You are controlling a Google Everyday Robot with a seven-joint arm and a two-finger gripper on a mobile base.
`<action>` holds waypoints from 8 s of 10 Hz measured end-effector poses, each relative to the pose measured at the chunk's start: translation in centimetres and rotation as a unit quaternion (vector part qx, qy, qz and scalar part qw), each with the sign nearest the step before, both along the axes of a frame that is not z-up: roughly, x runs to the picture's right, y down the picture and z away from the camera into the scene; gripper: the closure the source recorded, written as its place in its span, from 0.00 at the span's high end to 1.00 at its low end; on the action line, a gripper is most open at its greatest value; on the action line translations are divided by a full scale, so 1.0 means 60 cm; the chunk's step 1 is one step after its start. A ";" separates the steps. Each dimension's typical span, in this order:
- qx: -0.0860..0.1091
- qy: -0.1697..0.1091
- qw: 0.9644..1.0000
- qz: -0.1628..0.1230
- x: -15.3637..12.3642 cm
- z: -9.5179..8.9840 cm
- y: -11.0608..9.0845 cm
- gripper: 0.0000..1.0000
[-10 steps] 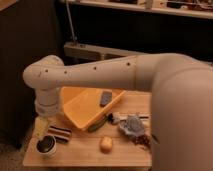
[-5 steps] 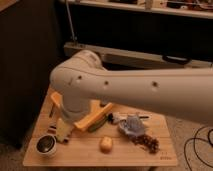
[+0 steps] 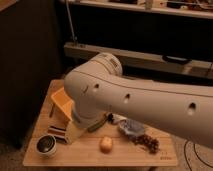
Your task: Place towel in tray
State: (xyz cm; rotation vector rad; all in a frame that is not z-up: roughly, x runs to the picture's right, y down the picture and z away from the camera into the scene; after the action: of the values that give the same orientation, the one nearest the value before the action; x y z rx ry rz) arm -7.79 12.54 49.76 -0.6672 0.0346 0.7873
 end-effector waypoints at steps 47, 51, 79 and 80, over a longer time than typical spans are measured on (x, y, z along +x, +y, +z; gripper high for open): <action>-0.159 0.172 0.927 0.294 0.348 0.453 0.110 0.08; -0.147 0.174 0.918 0.325 0.383 0.374 -0.010 0.00; -0.226 0.032 0.956 0.185 -0.131 0.455 -0.083 0.80; -0.225 0.043 0.954 0.191 -0.115 0.466 -0.090 0.80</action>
State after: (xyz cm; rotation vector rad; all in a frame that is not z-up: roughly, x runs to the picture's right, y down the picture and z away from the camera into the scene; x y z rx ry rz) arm -14.68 7.16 77.73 -1.0920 0.1716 1.1993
